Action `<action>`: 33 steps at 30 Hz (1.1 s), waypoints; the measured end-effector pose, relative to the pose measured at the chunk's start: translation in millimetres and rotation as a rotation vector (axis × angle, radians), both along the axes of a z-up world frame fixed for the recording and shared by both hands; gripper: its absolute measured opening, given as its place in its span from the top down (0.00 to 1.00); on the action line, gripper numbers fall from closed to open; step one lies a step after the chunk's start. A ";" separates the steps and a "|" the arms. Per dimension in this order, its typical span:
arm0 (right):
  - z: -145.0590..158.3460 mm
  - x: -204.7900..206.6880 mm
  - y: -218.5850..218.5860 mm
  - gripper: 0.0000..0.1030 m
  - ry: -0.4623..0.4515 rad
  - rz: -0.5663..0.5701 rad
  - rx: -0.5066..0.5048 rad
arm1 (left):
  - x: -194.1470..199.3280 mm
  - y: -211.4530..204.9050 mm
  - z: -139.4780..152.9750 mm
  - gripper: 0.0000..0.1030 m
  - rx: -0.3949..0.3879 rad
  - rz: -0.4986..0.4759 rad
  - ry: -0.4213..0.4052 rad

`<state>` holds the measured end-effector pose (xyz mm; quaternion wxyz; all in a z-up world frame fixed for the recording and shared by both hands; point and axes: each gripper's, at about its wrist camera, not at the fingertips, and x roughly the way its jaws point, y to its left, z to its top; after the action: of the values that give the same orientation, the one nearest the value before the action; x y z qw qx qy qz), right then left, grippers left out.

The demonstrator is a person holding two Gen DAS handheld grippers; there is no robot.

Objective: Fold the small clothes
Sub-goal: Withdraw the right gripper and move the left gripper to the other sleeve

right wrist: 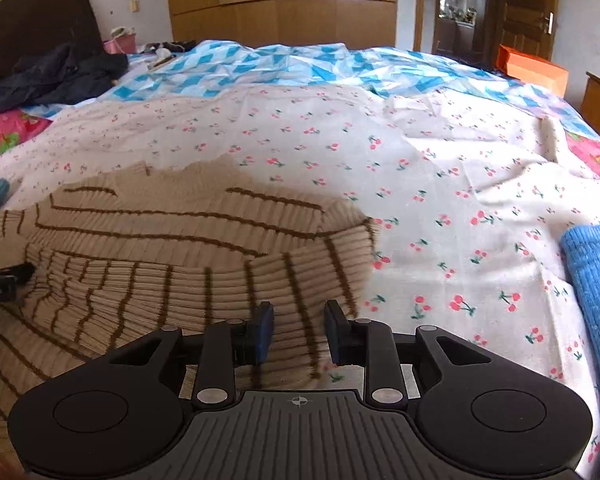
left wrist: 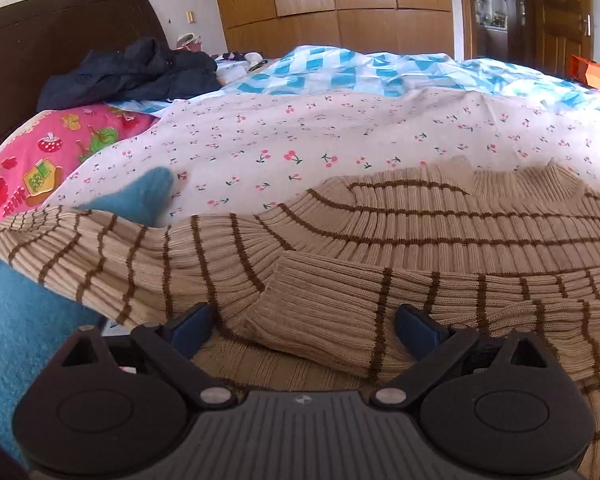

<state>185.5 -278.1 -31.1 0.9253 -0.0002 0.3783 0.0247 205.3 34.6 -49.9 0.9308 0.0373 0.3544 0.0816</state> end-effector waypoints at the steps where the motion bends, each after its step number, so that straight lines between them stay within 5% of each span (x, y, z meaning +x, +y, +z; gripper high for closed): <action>1: -4.4 2.4 -4.9 0.72 0.011 -0.019 -0.004 | 0.4 0.0 1.0 0.00 -0.001 0.005 -0.002; 5: -3.1 1.5 -17.0 0.69 0.025 -0.065 0.082 | -1.4 -2.0 2.9 0.00 0.017 0.012 -0.002; 10: 6.8 -6.3 -0.2 0.69 -0.062 -0.035 -0.006 | -8.5 -2.0 8.6 0.00 0.026 0.018 -0.020; 15: -11.0 8.1 3.4 0.68 0.004 -0.053 -0.042 | -8.8 -7.3 3.4 0.00 0.074 0.005 -0.001; 21: 3.9 -6.9 8.1 0.67 -0.073 -0.022 -0.036 | -14.6 -0.7 8.8 0.00 0.053 0.030 0.004; 25: -7.9 0.9 17.5 0.66 0.013 -0.008 -0.072 | -31.1 6.0 14.1 0.00 0.029 0.037 0.018; 33: 38.9 -10.8 66.3 0.66 -0.097 0.125 -0.045 | -72.8 48.2 43.1 0.00 -0.064 0.104 -0.032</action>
<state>174.7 -211.8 7.8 0.9390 -0.0460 0.3327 0.0741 132.5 82.8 -6.8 0.9316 -0.0124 0.3433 0.1189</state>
